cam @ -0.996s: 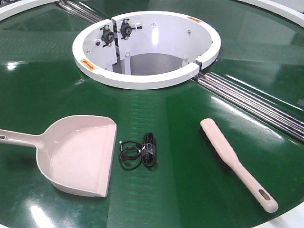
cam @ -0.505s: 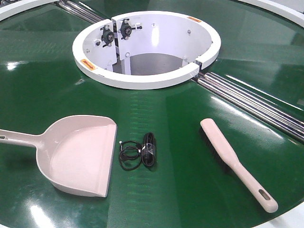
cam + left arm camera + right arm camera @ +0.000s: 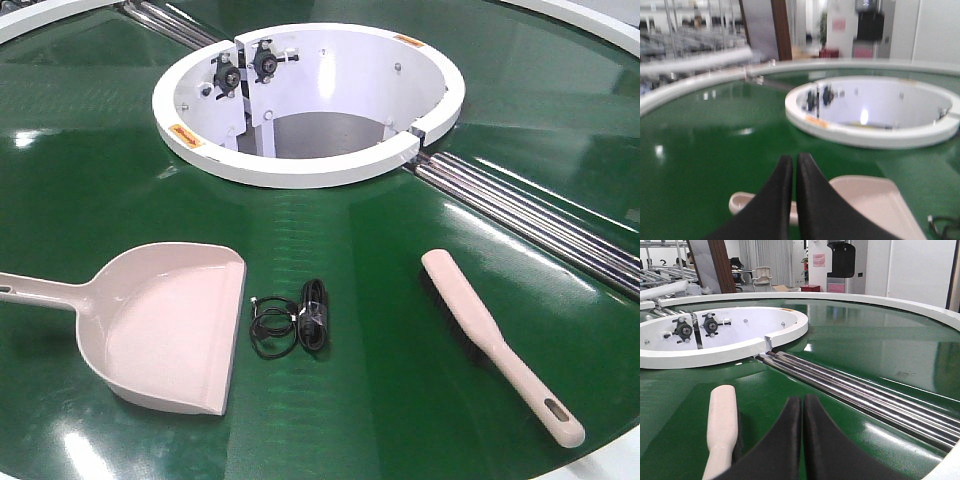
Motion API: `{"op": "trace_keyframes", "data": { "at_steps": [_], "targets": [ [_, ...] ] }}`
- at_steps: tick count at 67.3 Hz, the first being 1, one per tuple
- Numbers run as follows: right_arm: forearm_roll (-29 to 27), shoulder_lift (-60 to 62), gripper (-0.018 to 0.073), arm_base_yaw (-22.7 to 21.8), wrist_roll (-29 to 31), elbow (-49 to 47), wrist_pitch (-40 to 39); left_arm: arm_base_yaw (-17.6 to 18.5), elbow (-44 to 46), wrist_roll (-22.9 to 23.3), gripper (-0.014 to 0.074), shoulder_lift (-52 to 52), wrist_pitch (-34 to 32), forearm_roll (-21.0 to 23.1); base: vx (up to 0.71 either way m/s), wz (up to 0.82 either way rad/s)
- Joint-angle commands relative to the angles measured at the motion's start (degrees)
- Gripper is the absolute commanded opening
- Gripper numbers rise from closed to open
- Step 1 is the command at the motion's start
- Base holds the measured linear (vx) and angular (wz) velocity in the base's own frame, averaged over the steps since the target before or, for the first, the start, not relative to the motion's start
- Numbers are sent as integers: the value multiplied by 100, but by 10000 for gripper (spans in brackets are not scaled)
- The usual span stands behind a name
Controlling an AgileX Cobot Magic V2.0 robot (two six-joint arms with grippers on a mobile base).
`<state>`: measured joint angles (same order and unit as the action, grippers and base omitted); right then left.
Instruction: Clean and inspect green conveyor with broom and dustpan
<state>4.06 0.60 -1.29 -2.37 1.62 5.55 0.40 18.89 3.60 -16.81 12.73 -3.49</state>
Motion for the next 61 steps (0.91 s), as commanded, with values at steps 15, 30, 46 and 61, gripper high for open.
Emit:
{"op": "trace_keyframes", "data": {
  "at_steps": [15,30,46,61],
  "targets": [
    [37,102,-10,-42,21,64,-449,-4,824,41,-6,-1384,-330,25,0,0],
    [37,102,-10,-42,21,64,-449,-4,830,270,19,-1770,-227,120,0,0],
    [37,102,-10,-42,21,64,-454,-4,1040,270,208,-2151,-154,50,0,0],
    [37,102,-10,-42,21,64,-454,-4,1061,169,505,-2307,-173,41,0,0]
  ]
}}
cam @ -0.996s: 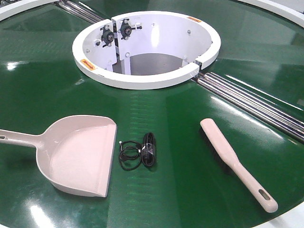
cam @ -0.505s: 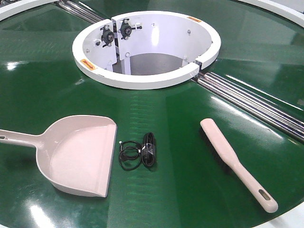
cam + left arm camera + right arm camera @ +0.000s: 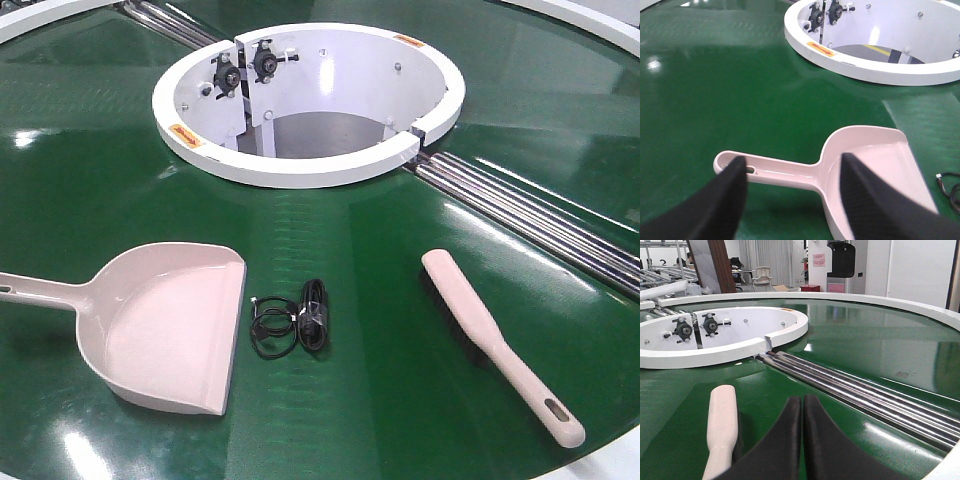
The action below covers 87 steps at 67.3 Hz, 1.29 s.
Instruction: Clean and inspect green conveyor with broom and dustpan
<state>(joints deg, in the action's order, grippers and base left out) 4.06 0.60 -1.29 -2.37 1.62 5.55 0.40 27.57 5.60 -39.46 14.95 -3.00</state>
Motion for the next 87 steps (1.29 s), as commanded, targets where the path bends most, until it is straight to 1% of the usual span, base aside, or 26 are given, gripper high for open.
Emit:
{"op": "trace_keyframes", "data": {
  "at_steps": [1,5,12,17,19,25,26,28,36,39,45,52,55,58,59,63,65,69,72,85,87],
  "targets": [
    [37,102,-10,-42,21,64,-454,-4,193,-30,513,-43,-394,-2,0,0],
    [37,102,-10,-42,21,64,-454,-4,180,30,533,-43,-394,37,0,0],
    [37,102,-10,-42,21,64,-454,-4,173,30,529,-43,-423,170,0,0],
    [37,102,-10,-42,21,64,-454,-4,268,-112,521,-48,-343,147,0,0],
    [37,102,-10,-42,21,64,-454,-4,371,-238,521,-75,-216,123,0,0],
    [37,102,-10,-42,21,64,-454,-4,953,-853,521,-305,401,95,0,0],
    [37,102,-10,-42,21,64,-454,-4,1161,-994,521,-405,610,95,0,0],
    [37,102,-10,-42,21,64,-454,-4,1384,-1178,521,-521,784,100,0,0],
    [37,102,-10,-42,21,64,-454,-4,2490,-1943,521,-1204,1947,116,0,0],
    [37,102,-10,-42,21,64,-454,-4,3027,-2341,521,-1608,2405,116,0,0],
    [37,102,-10,-42,21,64,-454,-4,3672,-3194,521,-2212,3071,116,0,0],
    [37,102,-10,-42,21,64,-446,-4,4209,-4140,521,-2928,3615,150,0,0],
    [37,102,-10,-42,21,64,-446,8,4302,-4729,521,-3172,3660,174,0,0],
    [37,102,-10,-42,21,64,-446,14,4323,-5211,521,-3331,3623,174,0,0],
    [37,102,-10,-42,21,64,-446,14,4323,-5469,521,-3407,3586,174,0,0],
    [37,102,-10,-42,21,64,-446,14,4323,-6234,521,-3644,3517,165,0,0],
    [37,102,-10,-42,21,64,-446,14,4323,-6562,521,-3733,3517,161,0,0],
    [37,102,-10,-42,21,64,-446,14,4323,-6978,521,-3928,3559,161,0,0],
    [37,102,-10,-42,21,64,-446,14,4328,-7089,521,-4048,3601,161,0,0],
    [37,102,-10,-42,21,64,-446,26,4328,-7108,521,-4477,3809,142,0,0],
    [37,102,-10,-42,21,64,-446,58,4331,-7113,521,-4527,3815,65,0,0]
  ]
}}
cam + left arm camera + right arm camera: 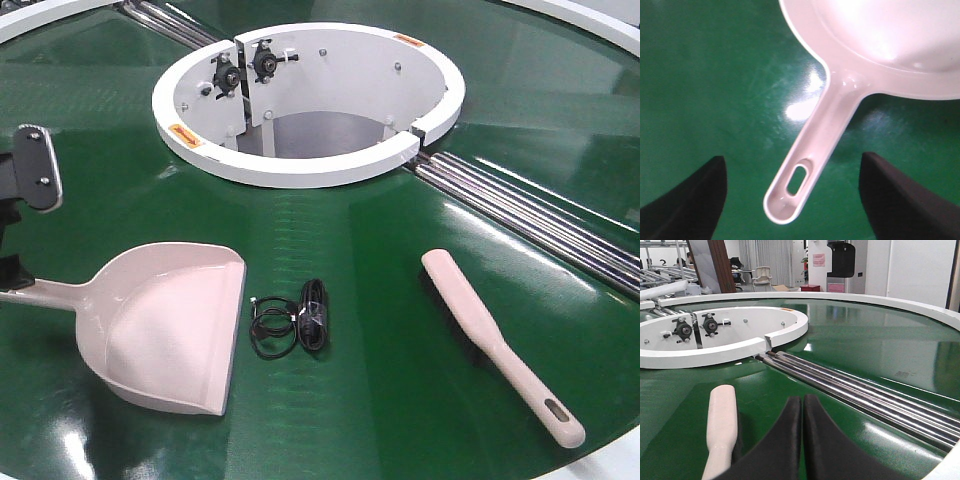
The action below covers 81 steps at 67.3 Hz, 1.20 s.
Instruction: Clean and inspect green conveyor with broom and dustpan
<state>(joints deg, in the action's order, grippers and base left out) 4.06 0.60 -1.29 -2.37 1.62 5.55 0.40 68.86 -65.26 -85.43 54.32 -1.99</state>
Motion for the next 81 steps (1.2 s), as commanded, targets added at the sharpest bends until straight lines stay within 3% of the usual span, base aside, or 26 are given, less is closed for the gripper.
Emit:
{"op": "trace_keyframes", "data": {
  "at_steps": [1,9,27,35,46,64,73,81],
  "targets": [
    [37,102,-10,-42,21,64,-446,59,202,-27,521,39,-116,-107,0,0],
    [37,102,-10,-42,21,64,-446,134,196,-141,521,-118,40,-427,0,0],
    [37,102,-10,-42,21,64,-453,511,196,-599,521,-569,66,-456,0,0],
    [37,102,-10,-42,21,64,-453,694,196,-651,521,-854,64,-798,0,0],
    [37,102,-10,-42,21,64,-453,706,196,-651,521,-1068,57,-1055,0,0],
    [37,102,-10,-42,21,64,-453,699,196,-651,514,-1311,-80,-1055,0,0],
    [37,102,-10,-42,21,64,-453,699,196,-645,446,-1415,-105,-1151,0,0],
    [37,102,-10,-42,21,64,-453,699,196,-645,298,-1443,-34,-1260,0,0]
  ]
}}
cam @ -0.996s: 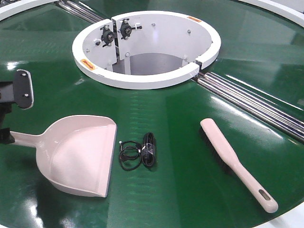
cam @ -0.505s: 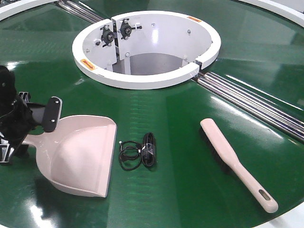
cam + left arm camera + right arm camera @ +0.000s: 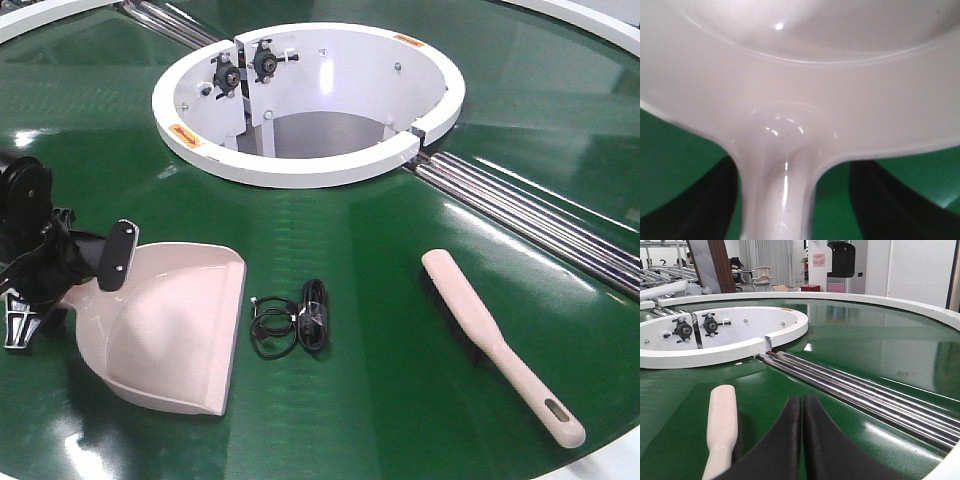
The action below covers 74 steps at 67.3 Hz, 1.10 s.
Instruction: Clean and inspect green conveyor with broom and dustpan
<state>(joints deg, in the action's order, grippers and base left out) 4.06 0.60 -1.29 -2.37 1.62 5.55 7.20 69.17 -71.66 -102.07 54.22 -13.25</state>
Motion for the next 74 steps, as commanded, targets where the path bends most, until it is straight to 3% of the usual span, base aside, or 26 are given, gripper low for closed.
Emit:
{"op": "trace_keyframes", "data": {
  "at_steps": [1,18,44,58,74],
  "targets": [
    [37,102,-10,-42,21,64,-453,19,165,-4,278,221,-25,-165,0,0],
    [37,102,-10,-42,21,64,-448,19,170,-4,-10,252,170,-327,0,0],
    [37,102,-10,-42,21,64,-448,25,968,100,-7,620,339,-99,0,0],
    [37,102,-10,-42,21,64,-448,61,1056,261,-7,455,663,-161,0,0],
    [37,102,-10,-42,21,64,-448,121,1056,294,-7,339,515,-301,0,0]
  ]
}}
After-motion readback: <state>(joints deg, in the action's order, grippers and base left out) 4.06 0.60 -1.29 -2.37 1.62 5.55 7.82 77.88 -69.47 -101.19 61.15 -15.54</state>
